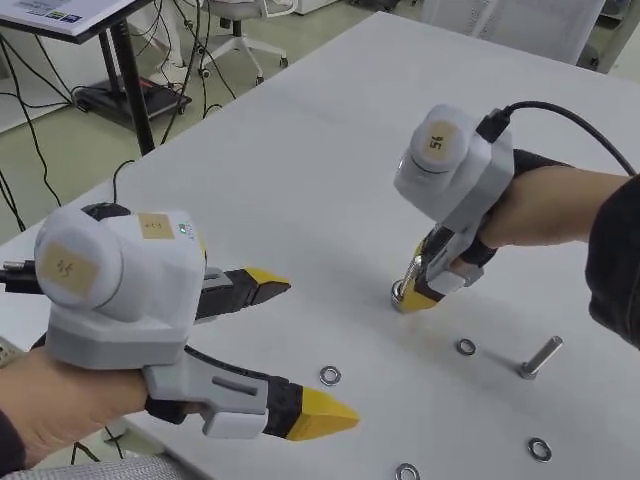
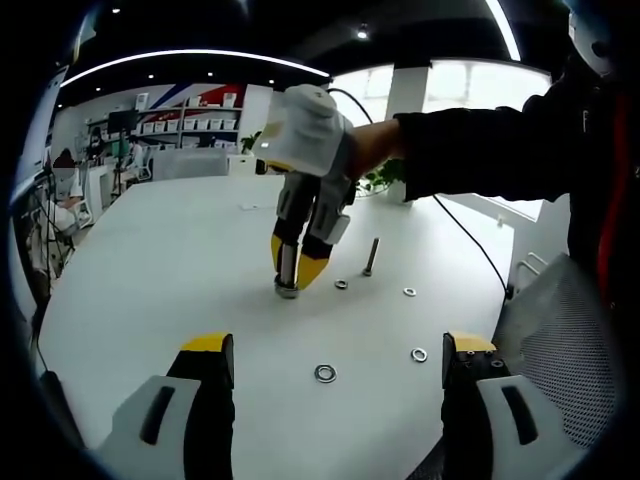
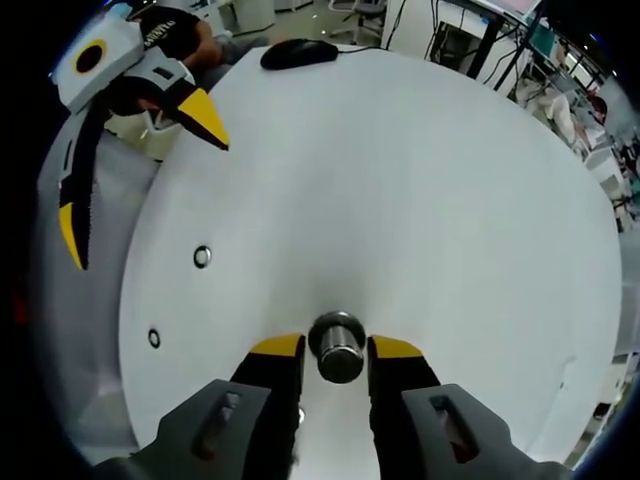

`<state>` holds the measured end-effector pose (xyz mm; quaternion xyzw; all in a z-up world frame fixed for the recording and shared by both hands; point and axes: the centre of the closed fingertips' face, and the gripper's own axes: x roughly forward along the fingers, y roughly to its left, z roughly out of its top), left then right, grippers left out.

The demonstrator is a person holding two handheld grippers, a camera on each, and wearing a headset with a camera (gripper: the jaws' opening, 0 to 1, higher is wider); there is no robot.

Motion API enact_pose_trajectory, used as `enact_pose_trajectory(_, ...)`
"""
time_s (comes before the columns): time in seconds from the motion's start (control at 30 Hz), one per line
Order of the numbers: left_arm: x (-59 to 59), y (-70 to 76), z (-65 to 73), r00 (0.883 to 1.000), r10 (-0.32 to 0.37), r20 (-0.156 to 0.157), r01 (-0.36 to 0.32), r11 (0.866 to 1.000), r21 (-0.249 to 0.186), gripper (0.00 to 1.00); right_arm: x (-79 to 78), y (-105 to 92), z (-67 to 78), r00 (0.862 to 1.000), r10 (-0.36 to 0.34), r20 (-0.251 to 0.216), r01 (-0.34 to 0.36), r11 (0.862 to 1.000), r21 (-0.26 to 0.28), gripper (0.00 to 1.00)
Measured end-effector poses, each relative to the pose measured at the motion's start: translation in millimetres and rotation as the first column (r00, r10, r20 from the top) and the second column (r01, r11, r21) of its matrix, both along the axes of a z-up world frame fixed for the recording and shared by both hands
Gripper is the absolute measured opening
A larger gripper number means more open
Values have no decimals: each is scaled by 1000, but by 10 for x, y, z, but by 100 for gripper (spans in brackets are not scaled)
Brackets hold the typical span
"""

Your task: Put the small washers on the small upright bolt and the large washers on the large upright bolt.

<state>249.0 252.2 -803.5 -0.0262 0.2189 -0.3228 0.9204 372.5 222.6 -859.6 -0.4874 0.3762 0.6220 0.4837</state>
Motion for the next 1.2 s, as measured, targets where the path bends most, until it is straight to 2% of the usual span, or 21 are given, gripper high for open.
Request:
enact_pose_trajectory(0.77,18,-44,15,1000,-21,-3,21,1000,9,86,18,-144,76,1000,-29,8,29,1000,12,28)
enact_pose_trajectory(1.2,34,-64,19,999,-38,-4,38,999,15,86,16,-310,121,998,-63,10,63,998,11,28)
